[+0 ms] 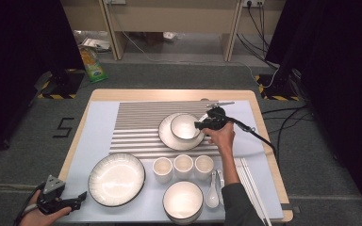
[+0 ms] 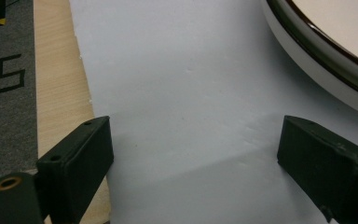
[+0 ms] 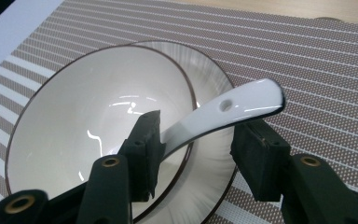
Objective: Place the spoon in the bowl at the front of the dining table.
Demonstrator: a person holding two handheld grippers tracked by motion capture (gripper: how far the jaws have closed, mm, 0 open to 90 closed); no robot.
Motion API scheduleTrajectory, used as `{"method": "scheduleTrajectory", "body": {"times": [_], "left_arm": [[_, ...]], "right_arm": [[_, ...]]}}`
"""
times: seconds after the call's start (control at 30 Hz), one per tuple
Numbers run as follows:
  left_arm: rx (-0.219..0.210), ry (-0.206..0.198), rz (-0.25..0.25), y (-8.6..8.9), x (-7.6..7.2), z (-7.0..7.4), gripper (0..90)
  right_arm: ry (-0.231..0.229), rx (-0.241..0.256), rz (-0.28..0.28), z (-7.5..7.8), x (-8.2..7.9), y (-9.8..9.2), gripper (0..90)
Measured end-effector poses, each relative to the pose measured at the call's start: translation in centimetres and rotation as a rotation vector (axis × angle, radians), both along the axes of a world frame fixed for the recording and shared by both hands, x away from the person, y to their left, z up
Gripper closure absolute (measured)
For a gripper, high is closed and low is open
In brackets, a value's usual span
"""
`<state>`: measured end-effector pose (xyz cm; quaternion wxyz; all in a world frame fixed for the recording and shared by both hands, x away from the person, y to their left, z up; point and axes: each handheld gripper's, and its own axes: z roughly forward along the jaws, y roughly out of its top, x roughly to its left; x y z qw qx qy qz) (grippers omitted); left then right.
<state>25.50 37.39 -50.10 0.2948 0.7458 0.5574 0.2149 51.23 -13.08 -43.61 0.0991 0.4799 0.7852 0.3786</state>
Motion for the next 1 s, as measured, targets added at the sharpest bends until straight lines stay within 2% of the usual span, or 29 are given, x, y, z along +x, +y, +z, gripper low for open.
{"method": "scheduleTrajectory", "body": {"times": [0.23,0.43,0.63,0.87,0.9,1.0], "left_arm": [[0.000,0.000,-0.001,0.0,0.0,0.0,9.5],[0.001,0.000,0.000,0.0,0.0,0.0,9.5],[0.001,0.000,-0.001,0.0,0.0,0.0,9.4],[0.000,0.000,0.000,0.0,0.0,0.0,9.4],[0.000,0.000,0.000,0.0,0.0,0.0,9.5],[0.000,-0.001,0.000,0.0,0.0,0.0,9.4]], "right_arm": [[0.011,-0.025,0.041,-0.3,-0.4,0.2,51.2],[0.016,-0.042,0.040,-0.7,-0.3,0.5,50.9],[0.016,-0.054,0.010,-0.9,-0.1,0.8,46.8],[-0.031,-0.014,-0.060,1.1,0.2,0.4,42.9],[-0.033,0.001,-0.078,1.3,0.4,0.3,42.9],[-0.027,0.002,-0.113,1.4,0.8,0.2,42.4]]}}
